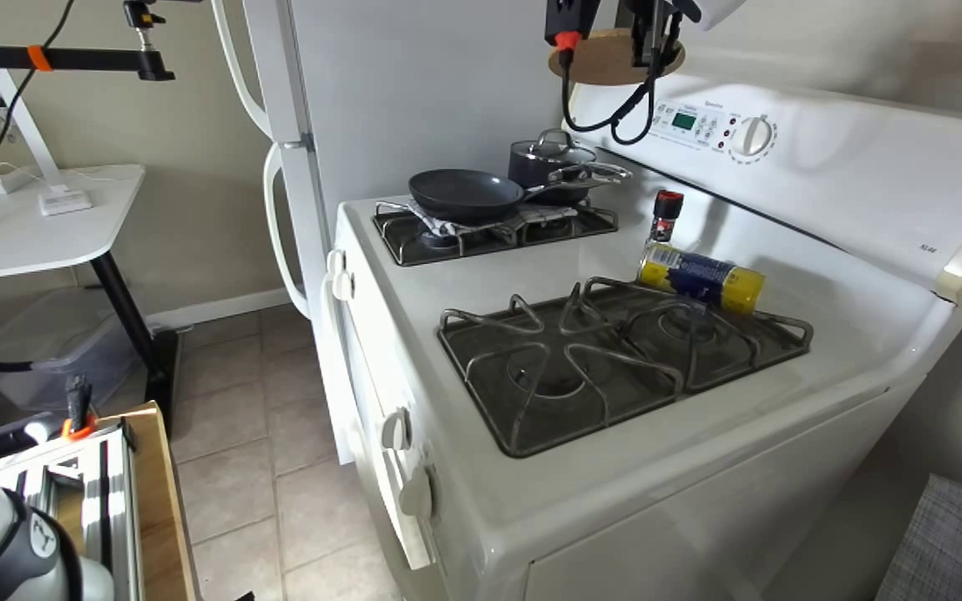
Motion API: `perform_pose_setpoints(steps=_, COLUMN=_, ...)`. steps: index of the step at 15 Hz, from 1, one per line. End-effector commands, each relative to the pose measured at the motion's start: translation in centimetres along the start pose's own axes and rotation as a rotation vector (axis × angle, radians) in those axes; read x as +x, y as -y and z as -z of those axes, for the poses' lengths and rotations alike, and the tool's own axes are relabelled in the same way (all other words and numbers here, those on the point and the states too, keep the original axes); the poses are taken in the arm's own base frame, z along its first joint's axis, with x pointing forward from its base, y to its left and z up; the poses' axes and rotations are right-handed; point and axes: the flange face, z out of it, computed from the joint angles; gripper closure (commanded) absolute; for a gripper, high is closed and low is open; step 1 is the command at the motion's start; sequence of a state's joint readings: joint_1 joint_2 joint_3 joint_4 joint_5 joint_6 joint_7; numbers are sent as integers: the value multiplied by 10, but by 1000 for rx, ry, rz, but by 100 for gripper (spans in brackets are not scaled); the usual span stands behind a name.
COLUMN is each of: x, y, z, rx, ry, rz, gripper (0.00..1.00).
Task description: Put the wooden coaster on the pot
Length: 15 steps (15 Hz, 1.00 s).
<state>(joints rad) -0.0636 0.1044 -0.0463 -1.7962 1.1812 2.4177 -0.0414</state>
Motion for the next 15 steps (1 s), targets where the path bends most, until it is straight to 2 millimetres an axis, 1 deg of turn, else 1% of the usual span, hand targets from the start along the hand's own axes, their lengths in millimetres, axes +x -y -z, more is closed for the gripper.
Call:
perform_pose_setpoints(steps=1, x=-2, y=1, z=-12, rx=12, ry=2, rz=-12, gripper=97)
perform_pose_setpoints(steps=4, x=-19, y=3, z=-41, rx=-12, ry=38, rz=3, gripper=97)
perform_pose_setpoints(steps=7, x=-34, y=-1, z=-73, rx=-41, ry=1, rz=62, gripper=97)
perform_pose_setpoints(steps=11, x=-52, y=-12, z=-119, rx=-29, ry=-17, rz=67, gripper=97)
perform_pose_setpoints(steps=14, x=-56, y=-22, z=-146, rx=-41, ry=-11, rz=75, gripper=97)
perform_pose_setpoints(steps=15, x=-54, y=-23, z=-150, rx=-39, ry=-18, rz=77, gripper=97)
